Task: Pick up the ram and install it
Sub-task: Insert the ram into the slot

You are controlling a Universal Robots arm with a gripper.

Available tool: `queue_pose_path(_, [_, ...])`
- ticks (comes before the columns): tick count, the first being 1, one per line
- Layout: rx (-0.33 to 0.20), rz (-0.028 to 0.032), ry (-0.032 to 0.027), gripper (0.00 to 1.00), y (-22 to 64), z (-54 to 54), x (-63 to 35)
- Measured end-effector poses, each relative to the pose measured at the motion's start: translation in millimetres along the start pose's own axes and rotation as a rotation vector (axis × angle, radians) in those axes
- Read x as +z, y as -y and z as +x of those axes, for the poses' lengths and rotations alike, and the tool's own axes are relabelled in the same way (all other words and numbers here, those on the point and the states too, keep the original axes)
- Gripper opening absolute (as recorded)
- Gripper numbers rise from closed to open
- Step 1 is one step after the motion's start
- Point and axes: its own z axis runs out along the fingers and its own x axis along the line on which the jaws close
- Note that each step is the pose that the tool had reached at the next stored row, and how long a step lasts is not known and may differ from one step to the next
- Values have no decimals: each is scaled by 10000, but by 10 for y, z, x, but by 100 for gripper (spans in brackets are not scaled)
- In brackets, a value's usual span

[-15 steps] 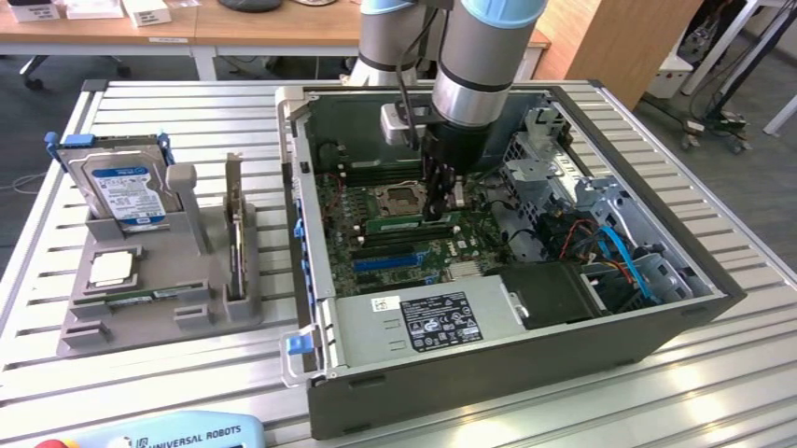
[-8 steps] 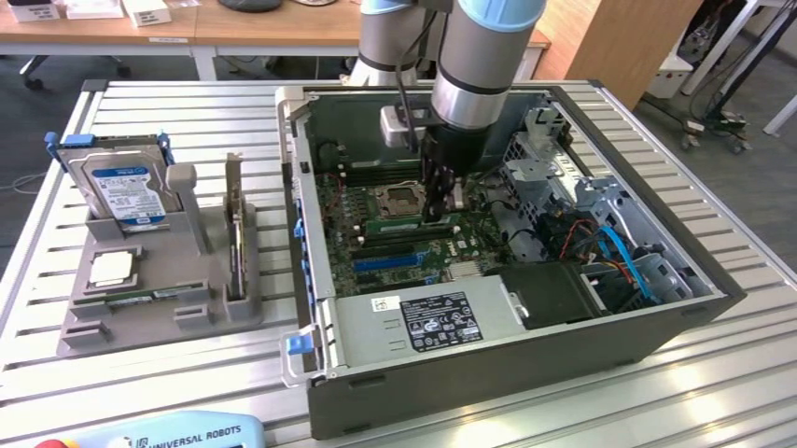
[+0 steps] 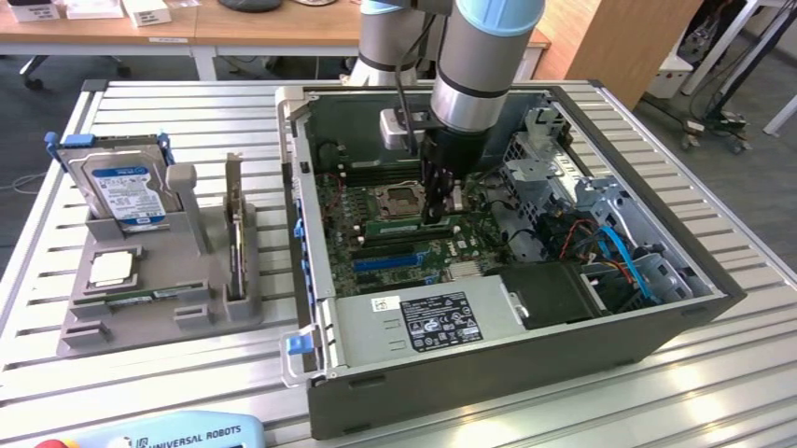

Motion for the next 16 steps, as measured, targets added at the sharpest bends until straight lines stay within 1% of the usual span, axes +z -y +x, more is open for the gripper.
queue_pose_path(16, [1,1,1,11,-4,0,8])
